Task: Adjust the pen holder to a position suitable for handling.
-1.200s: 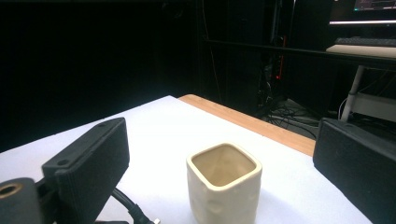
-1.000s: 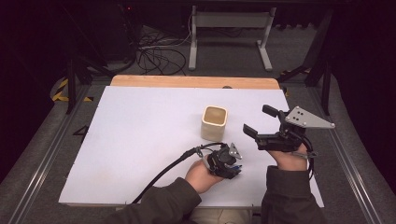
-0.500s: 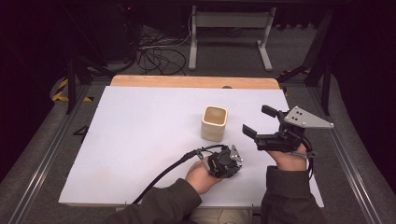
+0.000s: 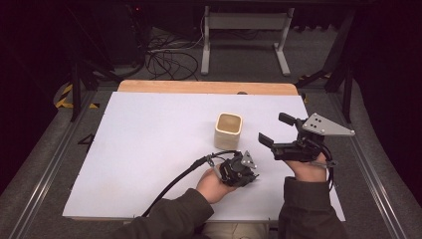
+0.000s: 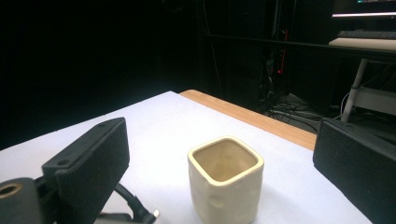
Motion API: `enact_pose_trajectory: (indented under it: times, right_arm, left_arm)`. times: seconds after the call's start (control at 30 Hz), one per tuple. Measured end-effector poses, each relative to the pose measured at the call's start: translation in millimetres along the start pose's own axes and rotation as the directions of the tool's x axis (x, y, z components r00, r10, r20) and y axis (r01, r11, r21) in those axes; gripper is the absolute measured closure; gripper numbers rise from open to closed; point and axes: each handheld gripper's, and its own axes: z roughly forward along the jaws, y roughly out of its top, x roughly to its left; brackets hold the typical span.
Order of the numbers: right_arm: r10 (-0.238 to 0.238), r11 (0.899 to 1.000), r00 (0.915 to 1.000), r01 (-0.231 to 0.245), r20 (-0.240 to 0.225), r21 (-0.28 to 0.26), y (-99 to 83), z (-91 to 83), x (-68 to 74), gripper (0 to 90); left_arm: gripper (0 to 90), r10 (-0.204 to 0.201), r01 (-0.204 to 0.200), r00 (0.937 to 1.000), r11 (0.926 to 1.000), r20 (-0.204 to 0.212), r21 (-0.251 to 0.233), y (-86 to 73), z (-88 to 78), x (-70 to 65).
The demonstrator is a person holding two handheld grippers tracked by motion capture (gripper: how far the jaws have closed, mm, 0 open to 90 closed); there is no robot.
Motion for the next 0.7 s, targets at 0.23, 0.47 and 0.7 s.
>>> enact_pose_trajectory:
  times: [0.23,0.47,0.7]
  right_arm:
    - [0.003,1.0,1.0,-0.003,-0.005,-0.001,0.1,0.0,0.4,4.3]
    - [0.006,1.0,0.9999,-0.006,-0.011,0.001,-0.5,0.2,-0.1,4.3]
    - [-0.011,1.0,0.9999,0.011,0.003,-0.013,-2.2,0.7,2.4,5.4]
  left_arm:
    - [80.0,-0.012,0.011,0.9998,0.9961,-0.013,-0.088,4.1,-21.5,7.7]
    - [80.0,-0.055,0.051,0.9983,0.9786,-0.017,-0.199,7.5,-41.0,14.6]
    - [80.1,-0.094,0.084,0.9953,0.9537,-0.022,-0.289,8.9,-61.7,22.2]
